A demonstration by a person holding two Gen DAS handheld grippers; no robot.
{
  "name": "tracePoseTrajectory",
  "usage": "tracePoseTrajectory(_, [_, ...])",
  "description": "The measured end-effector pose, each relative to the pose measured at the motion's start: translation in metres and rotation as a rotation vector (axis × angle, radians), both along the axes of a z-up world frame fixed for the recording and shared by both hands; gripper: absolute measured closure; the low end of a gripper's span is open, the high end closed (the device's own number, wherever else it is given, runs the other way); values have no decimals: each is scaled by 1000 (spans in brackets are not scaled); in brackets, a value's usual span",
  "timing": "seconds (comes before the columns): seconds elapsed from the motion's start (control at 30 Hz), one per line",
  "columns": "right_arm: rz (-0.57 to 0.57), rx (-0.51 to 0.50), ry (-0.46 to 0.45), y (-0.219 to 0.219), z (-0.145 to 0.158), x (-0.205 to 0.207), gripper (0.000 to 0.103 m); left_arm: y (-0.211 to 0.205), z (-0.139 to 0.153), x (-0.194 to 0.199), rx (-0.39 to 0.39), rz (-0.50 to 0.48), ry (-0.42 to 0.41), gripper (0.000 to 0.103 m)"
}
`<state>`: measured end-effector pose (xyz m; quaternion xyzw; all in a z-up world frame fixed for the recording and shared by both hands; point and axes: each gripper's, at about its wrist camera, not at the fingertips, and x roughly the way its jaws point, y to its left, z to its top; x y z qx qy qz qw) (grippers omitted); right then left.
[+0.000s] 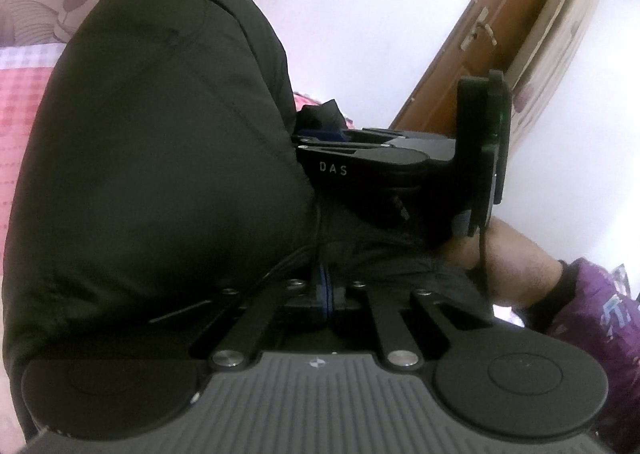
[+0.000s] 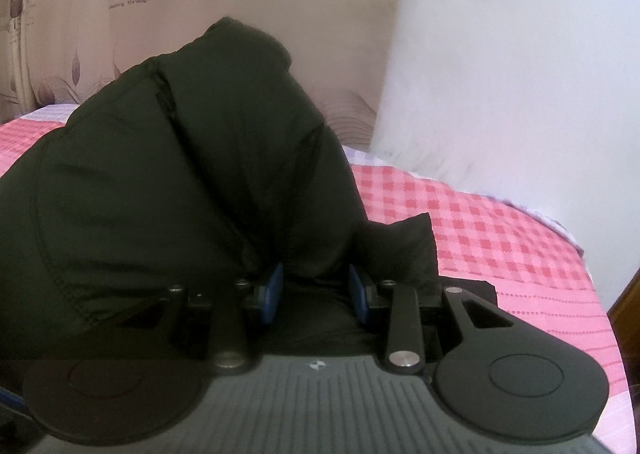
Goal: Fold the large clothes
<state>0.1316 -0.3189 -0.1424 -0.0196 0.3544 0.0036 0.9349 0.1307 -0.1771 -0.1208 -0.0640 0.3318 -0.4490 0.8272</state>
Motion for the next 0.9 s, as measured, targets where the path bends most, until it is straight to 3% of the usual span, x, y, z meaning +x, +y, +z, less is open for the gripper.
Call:
tracePoseTrajectory(0.67, [6, -32, -3, 3, 0, 1, 68, -6, 2, -2, 50, 5, -30, 91])
tracePoseTrajectory(0.9, [-13, -31, -11, 0, 28, -16, 65, -9, 5, -3, 61, 10, -33, 91])
